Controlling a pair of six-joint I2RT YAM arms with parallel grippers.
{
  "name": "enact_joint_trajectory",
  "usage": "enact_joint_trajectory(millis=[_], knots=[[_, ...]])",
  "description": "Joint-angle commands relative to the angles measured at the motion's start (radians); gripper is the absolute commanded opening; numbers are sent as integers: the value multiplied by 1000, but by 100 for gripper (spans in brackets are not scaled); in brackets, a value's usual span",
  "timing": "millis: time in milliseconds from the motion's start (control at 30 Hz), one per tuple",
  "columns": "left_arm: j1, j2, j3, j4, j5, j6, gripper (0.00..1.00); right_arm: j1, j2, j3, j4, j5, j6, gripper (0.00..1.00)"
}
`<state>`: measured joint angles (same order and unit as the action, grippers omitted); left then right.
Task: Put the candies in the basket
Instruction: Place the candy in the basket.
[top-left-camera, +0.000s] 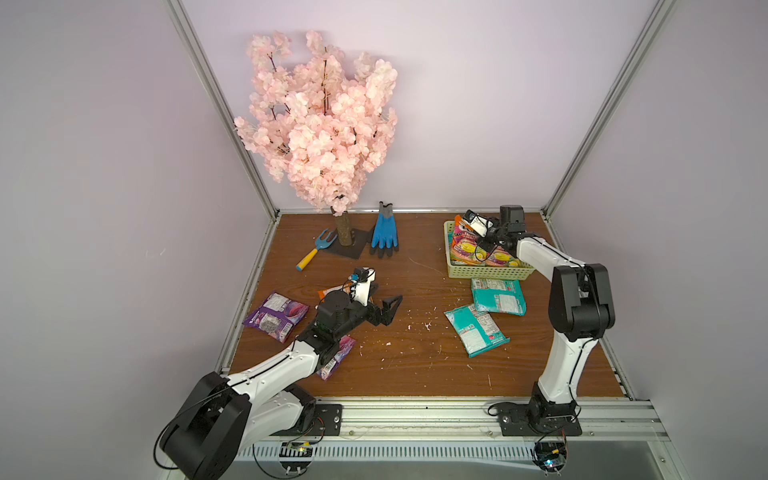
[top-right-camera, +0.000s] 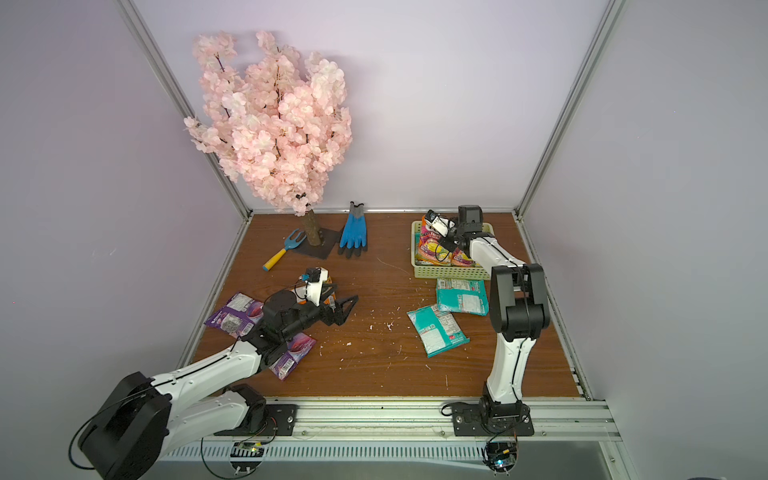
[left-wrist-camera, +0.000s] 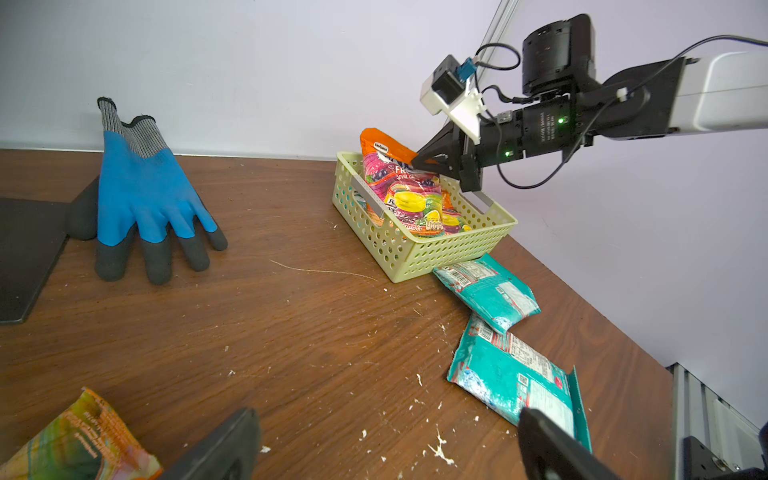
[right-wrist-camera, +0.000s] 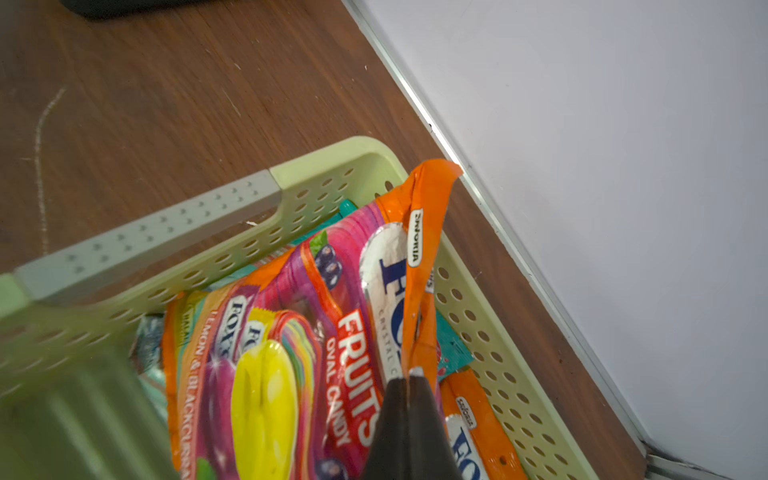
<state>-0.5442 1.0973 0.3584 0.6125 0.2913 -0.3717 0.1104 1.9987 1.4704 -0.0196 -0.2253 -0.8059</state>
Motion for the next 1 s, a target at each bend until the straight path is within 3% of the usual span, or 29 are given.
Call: enact_joint_trajectory(millis=[0, 333, 567, 633, 767, 967], knots=[[-11, 4, 15, -5, -11, 11, 100, 14, 31, 71, -35, -33, 7, 0], [-11, 13, 13, -2, -18, 11, 100, 15, 109, 159, -192, -243, -119, 0], [-11, 10, 11, -8, -24, 7, 100, 16, 126, 199, -306, -229, -199, 0], [-11, 12, 14, -12, -29, 7, 100, 17, 138, 214, -307, -171, -195, 6], [-11, 15, 17, -14, -30, 1, 100, 19, 115, 198, -155, -69, -34, 32], [-11, 18, 24, -10, -35, -12, 100, 15, 71, 298, -248, -102, 360, 41]])
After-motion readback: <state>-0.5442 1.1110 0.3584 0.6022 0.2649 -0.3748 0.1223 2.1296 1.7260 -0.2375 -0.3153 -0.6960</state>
